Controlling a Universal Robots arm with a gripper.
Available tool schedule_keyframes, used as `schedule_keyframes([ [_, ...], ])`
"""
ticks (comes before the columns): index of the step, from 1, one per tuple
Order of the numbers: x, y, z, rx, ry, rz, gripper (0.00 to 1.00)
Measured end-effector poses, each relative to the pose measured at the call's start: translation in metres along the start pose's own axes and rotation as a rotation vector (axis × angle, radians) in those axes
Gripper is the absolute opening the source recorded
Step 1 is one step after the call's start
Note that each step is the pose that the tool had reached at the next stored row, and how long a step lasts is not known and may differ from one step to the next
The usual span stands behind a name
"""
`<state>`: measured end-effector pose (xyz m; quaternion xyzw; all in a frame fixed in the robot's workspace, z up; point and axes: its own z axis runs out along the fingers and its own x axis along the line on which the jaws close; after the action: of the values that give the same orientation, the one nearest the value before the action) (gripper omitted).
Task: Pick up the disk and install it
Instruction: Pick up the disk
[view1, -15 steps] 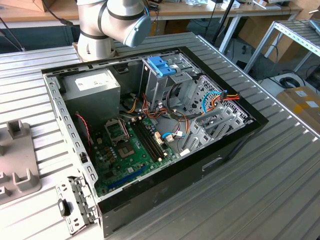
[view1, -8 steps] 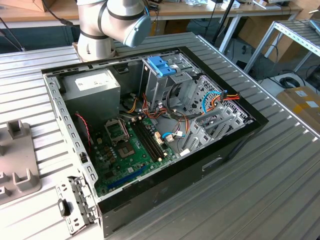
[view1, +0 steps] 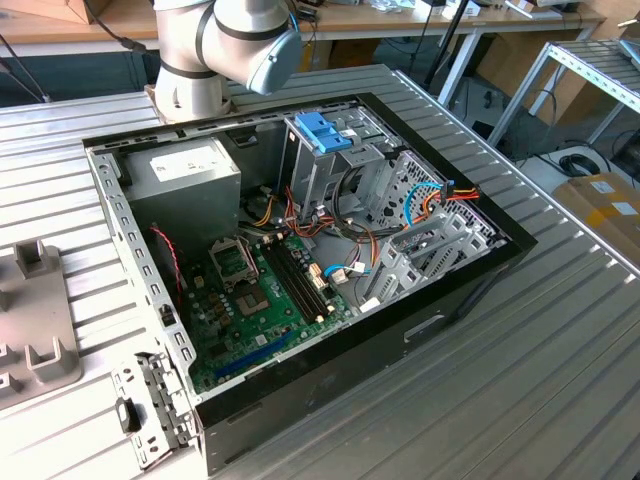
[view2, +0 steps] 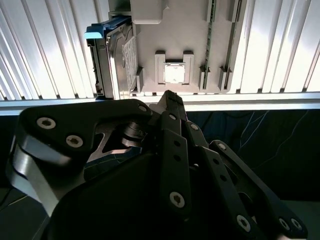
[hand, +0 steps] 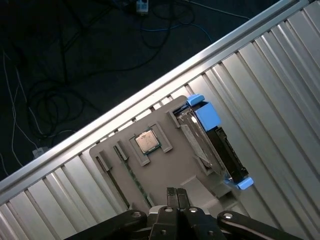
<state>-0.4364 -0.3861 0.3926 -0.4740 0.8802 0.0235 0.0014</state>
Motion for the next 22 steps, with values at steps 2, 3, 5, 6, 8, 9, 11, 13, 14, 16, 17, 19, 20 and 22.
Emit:
schedule_keyframes([
  [2, 0.0, 0.0, 0.0, -0.0001, 0.0002, -0.006, 0.1],
  [3, 0.0, 0.0, 0.0, -0.0002, 0.0003, -0.008, 0.1],
  [5, 0.0, 0.0, 0.0, -0.0003, 0.0005, -0.013, 0.1],
  [6, 0.0, 0.0, 0.0, -0.0004, 0.0006, -0.015, 0.1],
  [8, 0.0, 0.0, 0.0, -0.0004, 0.0008, -0.019, 0.1],
  [9, 0.0, 0.0, 0.0, -0.0005, 0.0008, -0.021, 0.1],
  [11, 0.0, 0.0, 0.0, -0.0006, 0.001, -0.025, 0.1],
  [13, 0.0, 0.0, 0.0, -0.0008, 0.0012, -0.031, 0.1],
  [14, 0.0, 0.0, 0.0, -0.0009, 0.0015, -0.037, 0.1],
  [16, 0.0, 0.0, 0.0, -0.0012, 0.002, -0.049, 0.1],
  [17, 0.0, 0.0, 0.0, -0.0013, 0.0022, -0.053, 0.1],
  [19, 0.0, 0.0, 0.0, -0.0015, 0.0024, -0.06, 0.1],
  [20, 0.0, 0.0, 0.0, -0.0016, 0.0026, -0.064, 0.1],
  [22, 0.0, 0.0, 0.0, -0.0018, 0.003, -0.074, 0.1],
])
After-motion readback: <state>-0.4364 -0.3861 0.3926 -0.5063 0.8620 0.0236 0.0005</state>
